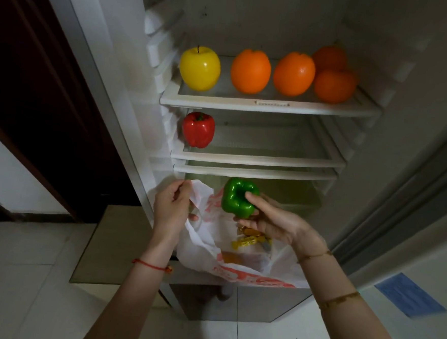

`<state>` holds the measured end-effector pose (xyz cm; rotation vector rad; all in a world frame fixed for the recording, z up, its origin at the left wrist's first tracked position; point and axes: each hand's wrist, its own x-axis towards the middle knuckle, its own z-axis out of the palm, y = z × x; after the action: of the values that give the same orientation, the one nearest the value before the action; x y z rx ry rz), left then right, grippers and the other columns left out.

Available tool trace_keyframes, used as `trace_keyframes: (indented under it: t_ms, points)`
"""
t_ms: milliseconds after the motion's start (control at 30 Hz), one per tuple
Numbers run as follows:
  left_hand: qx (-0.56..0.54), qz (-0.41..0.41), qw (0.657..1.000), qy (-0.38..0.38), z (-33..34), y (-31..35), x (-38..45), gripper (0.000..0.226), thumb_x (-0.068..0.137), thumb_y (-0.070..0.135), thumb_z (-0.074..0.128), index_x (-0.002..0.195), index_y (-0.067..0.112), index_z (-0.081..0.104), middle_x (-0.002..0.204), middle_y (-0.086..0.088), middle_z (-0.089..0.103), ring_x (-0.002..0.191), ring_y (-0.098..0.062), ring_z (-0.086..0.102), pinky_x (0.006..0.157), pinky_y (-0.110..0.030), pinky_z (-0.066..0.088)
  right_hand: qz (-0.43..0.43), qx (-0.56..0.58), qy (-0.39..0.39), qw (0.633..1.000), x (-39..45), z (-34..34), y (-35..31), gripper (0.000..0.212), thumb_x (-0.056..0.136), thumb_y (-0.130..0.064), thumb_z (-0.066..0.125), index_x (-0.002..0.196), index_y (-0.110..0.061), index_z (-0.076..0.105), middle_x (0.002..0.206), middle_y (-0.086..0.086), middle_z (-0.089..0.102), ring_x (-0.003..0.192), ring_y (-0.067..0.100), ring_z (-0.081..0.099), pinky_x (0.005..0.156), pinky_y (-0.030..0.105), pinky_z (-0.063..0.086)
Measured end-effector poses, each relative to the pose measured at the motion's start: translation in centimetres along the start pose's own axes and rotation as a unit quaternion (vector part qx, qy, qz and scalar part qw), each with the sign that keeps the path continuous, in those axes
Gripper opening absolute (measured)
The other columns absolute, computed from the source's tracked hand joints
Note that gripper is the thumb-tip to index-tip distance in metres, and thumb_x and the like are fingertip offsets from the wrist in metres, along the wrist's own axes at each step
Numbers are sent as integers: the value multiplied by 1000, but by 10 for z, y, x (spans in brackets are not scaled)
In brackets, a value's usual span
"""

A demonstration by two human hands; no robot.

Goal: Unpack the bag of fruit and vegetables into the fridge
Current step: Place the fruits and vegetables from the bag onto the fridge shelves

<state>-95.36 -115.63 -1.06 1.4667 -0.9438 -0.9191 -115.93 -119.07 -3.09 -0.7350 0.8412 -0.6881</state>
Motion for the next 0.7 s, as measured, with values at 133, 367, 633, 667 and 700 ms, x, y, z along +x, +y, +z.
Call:
trace_keyframes:
  t_ms: [133,367,633,667,700]
  points:
    - [-2,5,1000,5,2,2,1,21,99,15,48,87,11,65,69,-1,58,45,3,54,43,-14,47,-53,8,13,998,-4,7,-17,76,68,-11,85,134,-8,49,123,13,67,113,23,66,79,26,60]
    - [-9,7,1000,2,3,7,2,26,99,13,47,80,16,63,66,-3,57,44,2,54,42,-15,47,-163,-227,193,940,1,27,-56,66,83,-41,72,138,-20,43,118,1,63,96,15,66,70,24,56]
    - [-4,16,1000,1,6,8,5,22,99,12,46,92,3,65,67,-3,57,45,2,54,43,-13,46,-244,-328,268,872,50,35,-80,68,76,-46,79,131,-15,53,116,-4,62,108,13,59,88,23,48]
    - [-3,18,1000,0,7,8,5,22,99,11,46,93,2,65,67,-3,57,45,3,54,43,-12,45,-250,-321,273,872,55,36,-82,68,77,-45,79,131,-14,52,115,-4,61,107,12,58,88,22,47]
    - [-2,21,1000,-1,7,9,6,22,100,11,46,93,3,65,68,-3,57,45,4,54,44,-10,44,-255,-315,278,871,61,38,-84,68,77,-43,79,132,-14,51,115,-5,59,107,11,57,87,22,47]
